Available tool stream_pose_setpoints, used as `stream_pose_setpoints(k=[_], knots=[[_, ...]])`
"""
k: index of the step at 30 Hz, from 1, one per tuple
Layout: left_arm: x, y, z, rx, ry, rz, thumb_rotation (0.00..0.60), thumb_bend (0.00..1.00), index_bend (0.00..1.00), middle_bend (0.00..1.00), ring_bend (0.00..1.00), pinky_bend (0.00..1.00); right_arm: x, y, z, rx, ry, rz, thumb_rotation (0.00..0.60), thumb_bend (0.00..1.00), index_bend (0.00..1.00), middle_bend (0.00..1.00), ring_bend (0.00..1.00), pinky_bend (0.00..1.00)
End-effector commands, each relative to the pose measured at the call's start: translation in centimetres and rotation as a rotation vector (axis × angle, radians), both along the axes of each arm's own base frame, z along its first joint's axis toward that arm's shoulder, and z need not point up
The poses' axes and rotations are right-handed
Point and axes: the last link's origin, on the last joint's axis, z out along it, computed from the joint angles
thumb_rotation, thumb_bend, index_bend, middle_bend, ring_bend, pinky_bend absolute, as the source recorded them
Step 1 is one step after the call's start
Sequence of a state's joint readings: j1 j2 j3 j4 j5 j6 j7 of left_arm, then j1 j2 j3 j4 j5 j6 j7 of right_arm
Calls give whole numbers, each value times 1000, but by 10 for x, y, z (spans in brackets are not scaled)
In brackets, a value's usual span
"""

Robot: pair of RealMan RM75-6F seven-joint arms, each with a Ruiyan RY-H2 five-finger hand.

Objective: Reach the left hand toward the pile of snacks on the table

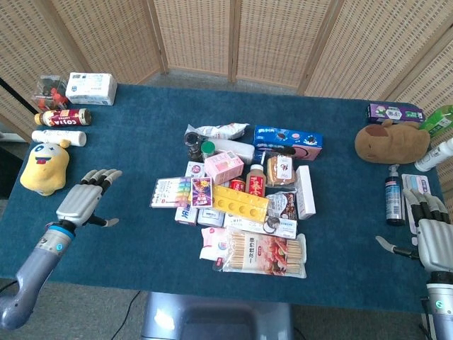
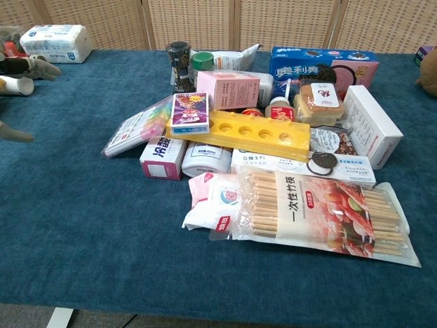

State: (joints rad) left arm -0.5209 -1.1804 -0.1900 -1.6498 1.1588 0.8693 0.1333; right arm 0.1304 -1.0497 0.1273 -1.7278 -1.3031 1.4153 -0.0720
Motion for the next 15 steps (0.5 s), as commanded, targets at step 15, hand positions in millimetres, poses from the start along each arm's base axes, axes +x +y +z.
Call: stream_pose_setpoints(k=[15], knots=[[45,56,-65,-151,-141,-3,523,189,0,44,14,0,-4,11,17,-38,-39,-10,406,63,0,0,0,39]])
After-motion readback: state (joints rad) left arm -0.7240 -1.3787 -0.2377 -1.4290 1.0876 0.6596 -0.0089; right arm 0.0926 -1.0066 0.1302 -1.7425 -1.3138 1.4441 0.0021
